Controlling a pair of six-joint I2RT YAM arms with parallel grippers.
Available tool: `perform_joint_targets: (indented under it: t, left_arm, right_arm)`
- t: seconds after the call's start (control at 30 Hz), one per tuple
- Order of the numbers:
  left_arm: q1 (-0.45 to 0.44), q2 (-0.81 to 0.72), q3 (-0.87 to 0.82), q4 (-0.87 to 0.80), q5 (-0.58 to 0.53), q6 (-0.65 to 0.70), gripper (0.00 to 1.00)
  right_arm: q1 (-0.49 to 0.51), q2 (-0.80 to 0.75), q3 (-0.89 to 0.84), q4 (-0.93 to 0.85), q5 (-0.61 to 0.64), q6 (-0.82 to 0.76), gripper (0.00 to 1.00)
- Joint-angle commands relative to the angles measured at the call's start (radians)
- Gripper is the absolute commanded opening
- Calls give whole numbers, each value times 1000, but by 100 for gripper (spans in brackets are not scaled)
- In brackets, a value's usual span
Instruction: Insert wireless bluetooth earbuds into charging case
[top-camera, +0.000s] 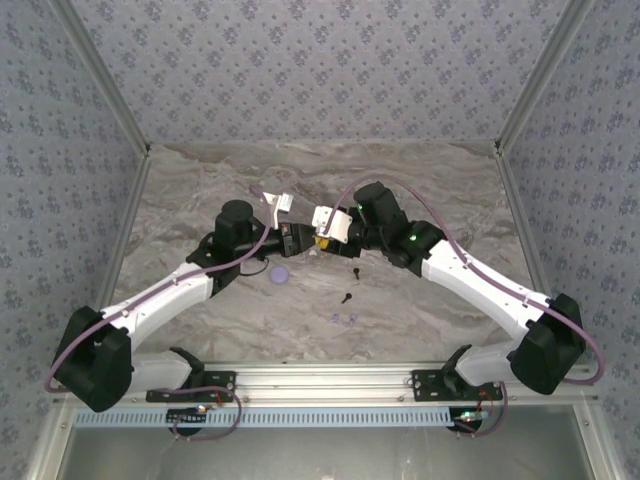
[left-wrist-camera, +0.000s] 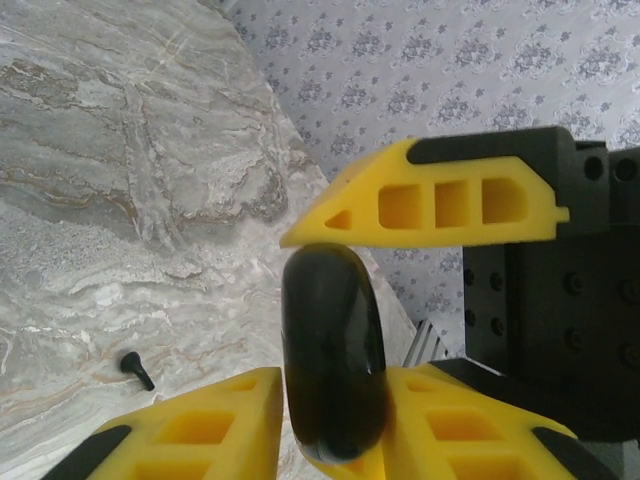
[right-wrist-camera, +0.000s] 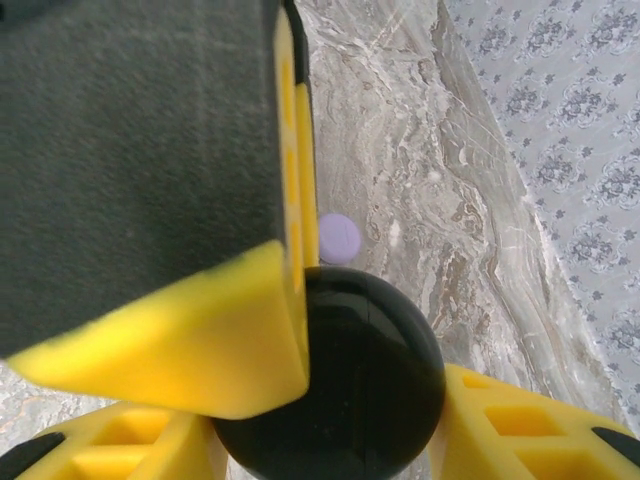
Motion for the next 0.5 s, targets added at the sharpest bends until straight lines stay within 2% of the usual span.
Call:
perform_joint_targets:
  t: [0.0, 0.2, 0.47]
  left_arm:
    - [-8, 5, 43, 12, -11, 24, 32]
    - [-7, 4, 44, 9, -7, 25, 29]
    - [-8, -1, 44, 2, -10, 30, 30]
  right_arm:
    - [12, 6, 36, -5, -33, 14, 51]
    - [9, 7, 35, -1, -25, 27, 51]
    - [-3, 6, 38, 1, 16, 63, 51]
